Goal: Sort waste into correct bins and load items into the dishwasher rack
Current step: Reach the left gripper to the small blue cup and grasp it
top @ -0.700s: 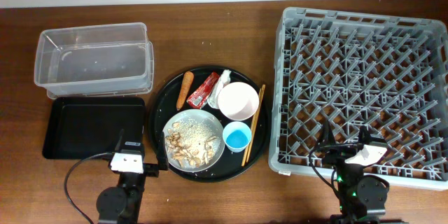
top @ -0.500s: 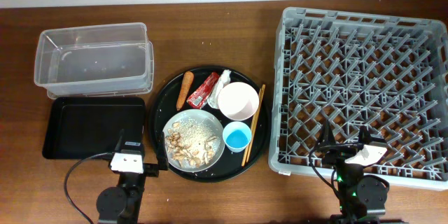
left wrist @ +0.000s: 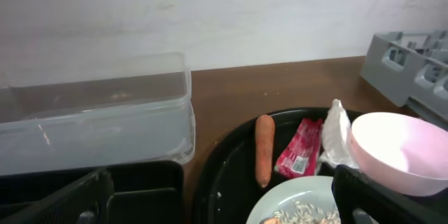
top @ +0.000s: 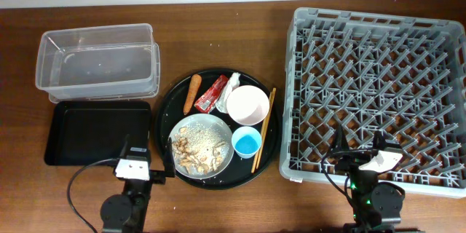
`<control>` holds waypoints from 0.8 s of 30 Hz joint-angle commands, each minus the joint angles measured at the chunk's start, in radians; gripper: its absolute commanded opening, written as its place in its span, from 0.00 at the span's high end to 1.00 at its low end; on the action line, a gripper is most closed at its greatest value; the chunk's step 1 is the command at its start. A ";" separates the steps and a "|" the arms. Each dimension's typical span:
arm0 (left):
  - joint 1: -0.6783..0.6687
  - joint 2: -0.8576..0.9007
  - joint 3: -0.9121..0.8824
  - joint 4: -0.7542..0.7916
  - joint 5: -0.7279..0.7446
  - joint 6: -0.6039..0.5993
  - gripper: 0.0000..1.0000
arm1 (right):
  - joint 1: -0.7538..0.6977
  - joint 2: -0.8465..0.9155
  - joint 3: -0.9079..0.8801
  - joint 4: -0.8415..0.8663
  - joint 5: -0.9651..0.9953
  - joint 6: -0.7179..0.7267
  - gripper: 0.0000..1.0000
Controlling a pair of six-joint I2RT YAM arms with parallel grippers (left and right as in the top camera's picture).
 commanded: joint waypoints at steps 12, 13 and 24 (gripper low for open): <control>-0.004 0.971 1.104 -0.520 0.425 0.012 0.01 | -0.006 0.834 1.114 -0.743 -0.269 -0.004 0.02; -0.004 1.133 1.269 -0.686 0.448 0.012 0.01 | -0.006 0.949 1.228 -0.857 -0.269 -0.004 0.02; -0.474 1.720 1.474 -1.046 0.250 0.005 0.29 | -0.006 1.175 1.368 -1.060 -0.387 -0.011 0.02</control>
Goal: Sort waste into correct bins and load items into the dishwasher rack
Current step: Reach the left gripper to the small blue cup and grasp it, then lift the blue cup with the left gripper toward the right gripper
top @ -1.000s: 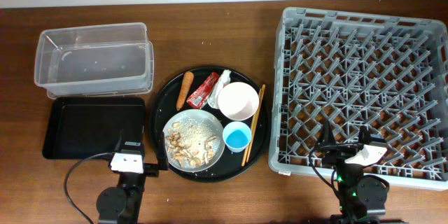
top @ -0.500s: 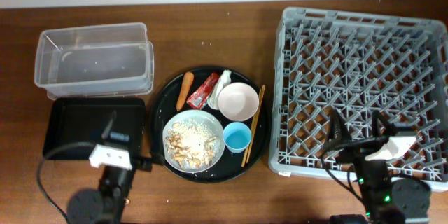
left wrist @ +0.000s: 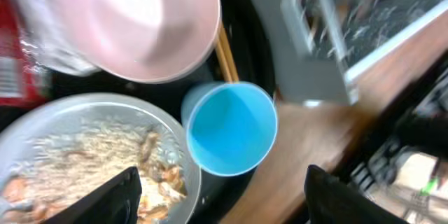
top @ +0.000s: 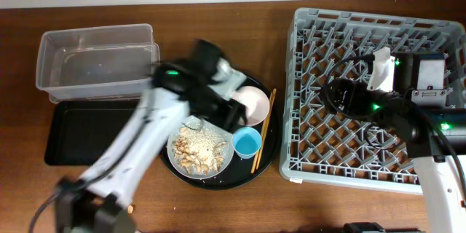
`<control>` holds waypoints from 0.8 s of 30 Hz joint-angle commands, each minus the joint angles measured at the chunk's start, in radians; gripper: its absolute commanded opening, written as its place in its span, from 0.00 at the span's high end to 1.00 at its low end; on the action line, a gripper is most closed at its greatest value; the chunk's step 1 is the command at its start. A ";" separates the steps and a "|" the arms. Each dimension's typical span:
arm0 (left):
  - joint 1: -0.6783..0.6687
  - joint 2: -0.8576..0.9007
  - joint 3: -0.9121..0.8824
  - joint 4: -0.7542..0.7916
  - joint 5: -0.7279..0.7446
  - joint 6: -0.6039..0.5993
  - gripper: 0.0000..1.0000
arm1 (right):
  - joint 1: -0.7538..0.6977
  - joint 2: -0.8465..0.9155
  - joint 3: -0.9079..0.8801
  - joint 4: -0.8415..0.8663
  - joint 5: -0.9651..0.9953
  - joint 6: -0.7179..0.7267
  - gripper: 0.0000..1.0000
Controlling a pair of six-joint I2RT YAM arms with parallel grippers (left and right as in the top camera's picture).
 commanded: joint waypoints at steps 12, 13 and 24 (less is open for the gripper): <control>-0.170 0.159 -0.122 0.095 -0.298 -0.098 0.99 | -0.003 0.001 0.023 -0.029 -0.013 -0.010 0.02; -0.167 0.157 -0.113 0.083 -0.298 -0.099 0.99 | -0.003 0.001 0.023 -0.029 -0.013 -0.010 0.02; 0.340 0.119 0.308 -0.185 0.857 0.174 1.00 | -0.001 0.001 0.023 0.095 -0.346 -0.075 0.22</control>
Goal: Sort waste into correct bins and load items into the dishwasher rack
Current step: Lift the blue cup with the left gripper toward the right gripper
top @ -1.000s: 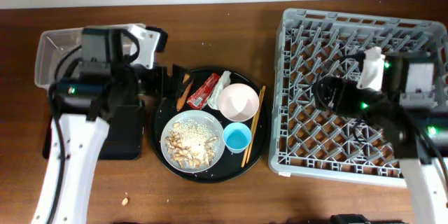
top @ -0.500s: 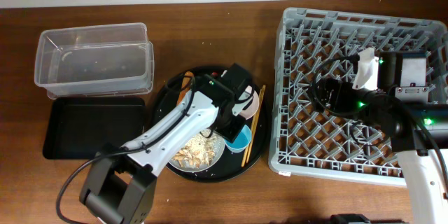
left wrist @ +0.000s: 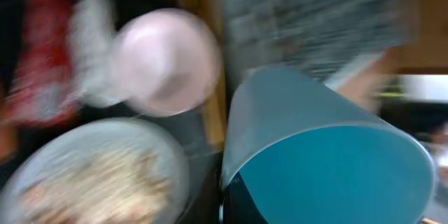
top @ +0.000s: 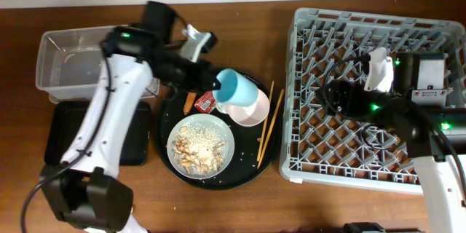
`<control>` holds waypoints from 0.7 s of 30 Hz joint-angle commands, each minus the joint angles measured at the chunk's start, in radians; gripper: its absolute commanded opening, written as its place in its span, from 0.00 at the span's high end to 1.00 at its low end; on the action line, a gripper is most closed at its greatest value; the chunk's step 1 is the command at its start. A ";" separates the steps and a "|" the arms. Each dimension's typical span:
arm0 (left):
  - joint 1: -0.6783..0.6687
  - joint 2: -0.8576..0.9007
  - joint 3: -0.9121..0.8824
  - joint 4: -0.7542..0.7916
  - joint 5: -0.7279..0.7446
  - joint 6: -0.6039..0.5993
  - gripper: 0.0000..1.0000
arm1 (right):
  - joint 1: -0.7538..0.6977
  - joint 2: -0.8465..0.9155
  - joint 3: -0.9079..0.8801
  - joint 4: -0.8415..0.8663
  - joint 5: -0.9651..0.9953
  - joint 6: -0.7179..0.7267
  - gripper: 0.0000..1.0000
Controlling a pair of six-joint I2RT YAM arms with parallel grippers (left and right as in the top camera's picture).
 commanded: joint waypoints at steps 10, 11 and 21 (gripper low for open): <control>0.075 0.002 0.011 -0.043 0.774 0.122 1.00 | 0.193 0.077 0.018 0.469 -0.803 -0.278 0.27; 0.074 0.002 0.011 -0.050 0.774 0.123 0.99 | 0.212 0.092 0.018 0.500 -0.814 -0.281 0.27; 0.075 0.001 0.011 -0.113 0.773 0.123 1.00 | 0.179 0.149 0.018 0.542 -0.705 -0.238 0.23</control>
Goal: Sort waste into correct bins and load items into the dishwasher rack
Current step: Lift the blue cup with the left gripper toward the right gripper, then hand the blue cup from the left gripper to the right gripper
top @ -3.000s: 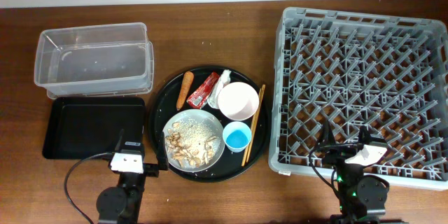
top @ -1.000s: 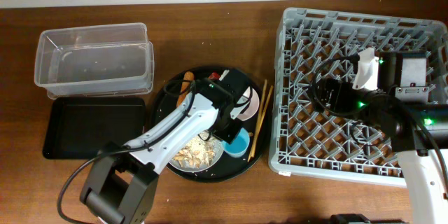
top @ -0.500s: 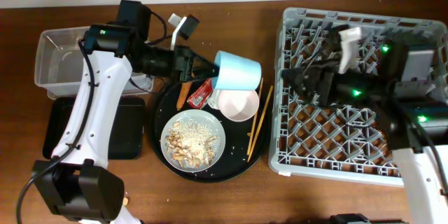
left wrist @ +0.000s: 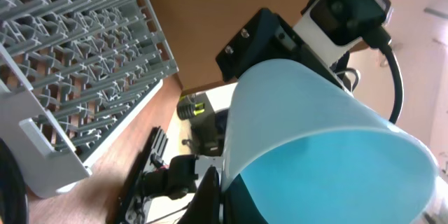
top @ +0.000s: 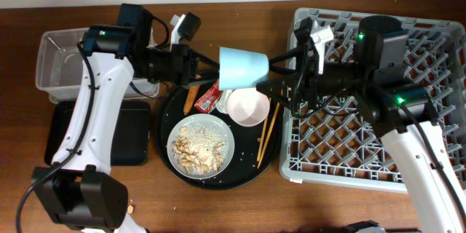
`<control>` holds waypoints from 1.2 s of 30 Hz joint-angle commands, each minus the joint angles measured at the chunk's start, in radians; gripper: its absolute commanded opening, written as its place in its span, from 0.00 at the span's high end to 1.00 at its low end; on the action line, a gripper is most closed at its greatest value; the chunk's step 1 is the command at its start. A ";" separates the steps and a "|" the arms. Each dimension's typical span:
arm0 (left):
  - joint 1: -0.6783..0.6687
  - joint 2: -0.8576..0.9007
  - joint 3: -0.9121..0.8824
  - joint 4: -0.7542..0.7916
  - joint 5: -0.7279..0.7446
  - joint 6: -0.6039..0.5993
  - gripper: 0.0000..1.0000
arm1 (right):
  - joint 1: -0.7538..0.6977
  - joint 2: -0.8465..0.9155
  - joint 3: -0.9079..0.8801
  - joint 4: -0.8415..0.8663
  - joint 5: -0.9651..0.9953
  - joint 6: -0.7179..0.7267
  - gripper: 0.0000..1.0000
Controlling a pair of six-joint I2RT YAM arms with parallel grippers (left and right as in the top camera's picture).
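A light blue cup point(top: 244, 68) hangs on its side above the back of the round black tray point(top: 169, 109), its base toward the rack. My left gripper point(top: 215, 66) is shut on its rim. In the left wrist view the cup point(left wrist: 315, 133) fills the frame, pinched at the left gripper point(left wrist: 225, 199). My right gripper point(top: 277, 75) reaches in from the rack side, its jaws open on either side of the cup's base. On the tray lie a plate of food scraps point(top: 201, 144), a white bowl point(top: 246, 107), chopsticks point(top: 266, 132), a carrot point(top: 190, 100) and a red wrapper point(top: 209, 98).
The grey dishwasher rack point(top: 378, 138) takes up the right side of the table. A clear plastic bin point(top: 65, 62) stands at the back left, with a black bin point(top: 65, 135) in front of it. Both arms cross above the tray.
The cup has gone up and to the right, now lying on its side with its base toward the rack. My right gripper has come from over the rack to the cup's base, jaws open.
Both arms were parked at the table's front edge with the cup upright on the tray. Then my left gripper was open over the cup and the right arm over the rack. Then the left held the cup above the bowl, and now between both grippers.
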 commanded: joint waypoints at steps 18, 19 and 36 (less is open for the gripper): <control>-0.066 -0.002 0.010 -0.058 0.039 0.035 1.00 | 0.048 0.009 0.015 0.035 -0.017 0.012 0.16; -0.066 -0.002 0.010 -0.057 0.039 0.039 1.00 | 0.043 0.009 0.015 0.037 -0.039 0.012 0.20; 0.033 -0.002 0.010 0.034 -0.039 0.041 0.01 | -0.600 -0.188 0.015 -0.662 0.830 0.175 0.46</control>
